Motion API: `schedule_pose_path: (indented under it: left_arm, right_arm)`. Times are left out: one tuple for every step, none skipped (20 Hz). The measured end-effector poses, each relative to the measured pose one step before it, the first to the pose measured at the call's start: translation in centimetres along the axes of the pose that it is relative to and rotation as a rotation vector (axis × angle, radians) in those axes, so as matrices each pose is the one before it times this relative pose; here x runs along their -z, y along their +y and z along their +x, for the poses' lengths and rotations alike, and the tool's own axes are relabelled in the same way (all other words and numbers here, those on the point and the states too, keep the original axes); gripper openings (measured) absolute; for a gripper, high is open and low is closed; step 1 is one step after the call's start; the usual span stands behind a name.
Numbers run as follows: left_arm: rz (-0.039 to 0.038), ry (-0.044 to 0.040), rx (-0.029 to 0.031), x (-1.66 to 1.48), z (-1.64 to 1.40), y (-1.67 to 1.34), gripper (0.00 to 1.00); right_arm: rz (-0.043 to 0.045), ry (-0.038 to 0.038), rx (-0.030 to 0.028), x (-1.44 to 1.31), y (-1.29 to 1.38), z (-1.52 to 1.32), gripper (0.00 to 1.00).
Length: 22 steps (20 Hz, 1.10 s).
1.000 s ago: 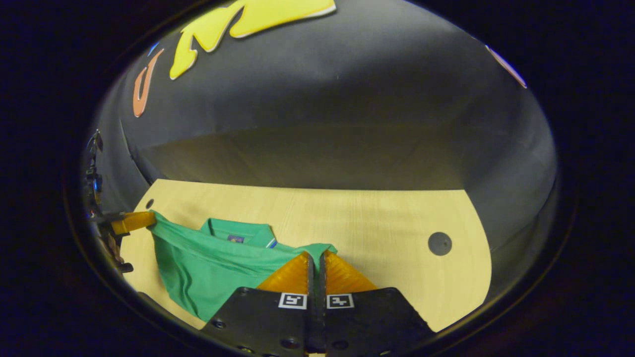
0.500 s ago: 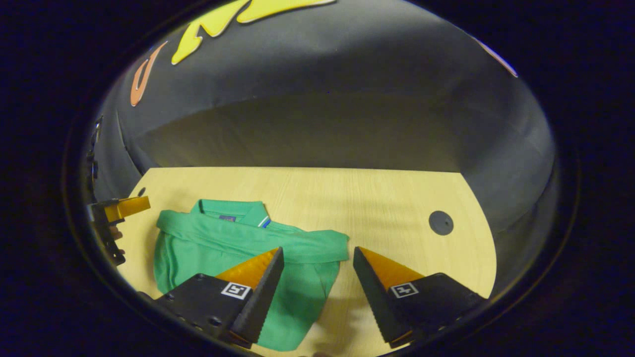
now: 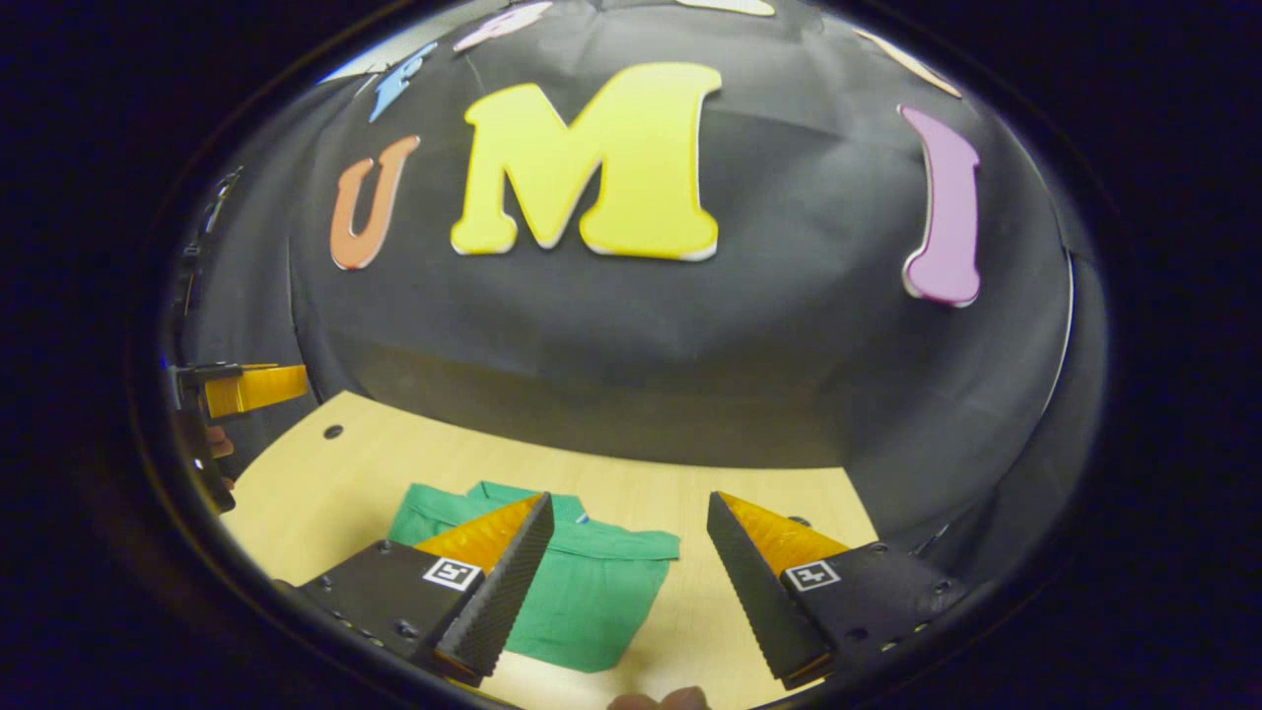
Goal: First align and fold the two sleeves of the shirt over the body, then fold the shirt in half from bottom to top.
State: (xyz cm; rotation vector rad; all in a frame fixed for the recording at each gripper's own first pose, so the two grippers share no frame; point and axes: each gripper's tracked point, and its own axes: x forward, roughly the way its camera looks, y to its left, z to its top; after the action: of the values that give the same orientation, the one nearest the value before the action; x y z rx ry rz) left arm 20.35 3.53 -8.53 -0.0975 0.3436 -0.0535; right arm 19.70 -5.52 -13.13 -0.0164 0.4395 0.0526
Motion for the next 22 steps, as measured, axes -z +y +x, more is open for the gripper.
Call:
schedule_pose_path:
  left_arm:
    - [0.01753, -0.02831, 0.00063, -1.200, -1.726, -0.444, 1.00]
    - [0.01404, -0.02525, -0.00103, -1.299, -1.842, -0.230, 1.00]
    - [0.00155, -0.02536, 0.00485, -1.363, -2.154, -0.442, 1.00]
    - [-0.00604, -0.02257, 0.00494, -1.052, -1.970, -0.541, 1.00]
    - [-0.00615, -0.01906, -0.00088, -1.012, -2.146, -0.381, 1.00]
    - [0.00685, -0.01276, -0.00590, -0.639, -1.840, -0.393, 1.00]
    - [0.01645, -0.01504, -0.00627, -0.505, -1.747, -0.340, 1.00]
    - [0.01827, -0.00833, -0.00009, -0.347, -1.412, -0.562, 1.00]
    - [0.01230, -0.00170, -0.00004, 0.138, -1.184, -0.644, 1.00]
    - [0.00181, -0.00179, 0.00762, -0.105, -1.223, -0.583, 1.00]
    - [-0.00109, -0.00688, 0.00422, -0.146, -1.299, -0.522, 1.00]
    - [-0.00182, -0.00588, -0.00238, -0.185, -0.980, -0.342, 1.00]
    - [-0.00390, -0.01294, 0.00141, -0.292, -0.700, -0.327, 1.00]
    - [-0.00278, -0.01267, 0.00502, -0.204, -0.640, -0.426, 1.00]
    - [0.00390, -0.00100, 0.01124, 0.048, -0.716, -0.770, 1.00]
    - [0.00960, -0.00815, 0.01330, -0.146, -0.388, -0.667, 1.00]
    - [0.01146, -0.00391, 0.01121, -0.170, -0.198, -0.479, 1.00]
    - [0.01009, -0.00645, 0.00610, -0.042, 0.000, -0.394, 1.00]
    - [0.00438, -0.00179, -0.00249, -0.113, -0.056, -0.049, 1.00]
    - [-0.00407, -0.00364, -0.00118, -0.139, -0.284, -0.052, 1.00]
    - [-0.00503, -0.00427, -0.00032, -0.030, -0.086, -0.074, 1.00]
    - [-0.00068, -0.00337, 0.00219, -0.068, -0.120, -0.050, 1.00]
  right_arm:
    - [0.00215, -0.03360, 0.00593, -1.055, 0.283, -2.201, 0.97]
    - [0.00110, -0.03251, 0.00775, -0.981, 0.074, -2.098, 0.97]
    - [0.00987, -0.02821, 0.00473, -0.794, 0.179, -2.071, 0.97]
    - [0.01314, -0.02678, -0.00064, -0.796, 0.331, -1.961, 0.97]
    - [0.00419, -0.02602, 0.00375, -0.723, 0.025, -1.833, 0.96]
    - [-0.00682, -0.02413, 0.01021, -0.610, -0.216, -1.542, 0.97]
    - [-0.00895, -0.02064, 0.00845, -0.378, -0.180, -1.304, 0.97]
    - [-0.00607, -0.01028, 0.00620, -0.360, -0.007, -1.493, 0.97]
    - [-0.00237, -0.00782, 0.00004, -0.291, 0.202, -1.338, 0.97]
    - [-0.00043, -0.01085, -0.00017, -0.409, 0.163, -1.357, 0.96]
    - [-0.00404, -0.02177, 0.00364, -0.202, 0.276, -1.949, 0.96]
    - [-0.00643, -0.01528, 0.00708, -0.238, -0.056, -0.917, 0.96]
    - [0.00016, -0.01107, 0.00502, 0.092, 0.072, -0.780, 0.95]
    - [-0.00476, -0.00032, 0.00379, 0.143, 0.190, -0.798, 0.96]
    - [-0.00148, 0.00290, 0.00915, 0.341, -0.053, -0.580, 0.97]
    - [0.01145, -0.00192, 0.00131, 0.043, 0.192, -0.548, 0.96]
    - [0.01290, -0.00166, -0.00372, -0.114, 0.266, -0.531, 0.96]
    - [0.00443, -0.00410, 0.00293, -0.002, -0.058, -0.330, 0.96]
    - [-0.00080, -0.00385, 0.00769, 0.041, -0.377, -0.130, 0.97]
    - [0.00770, -0.00339, 0.00580, -0.132, -0.276, -0.148, 0.97]
    - [0.00948, -0.00452, 0.00281, -0.100, -0.004, -0.087, 0.97]
    - [0.00587, -0.00267, 0.00512, -0.132, -0.100, -0.049, 0.97]
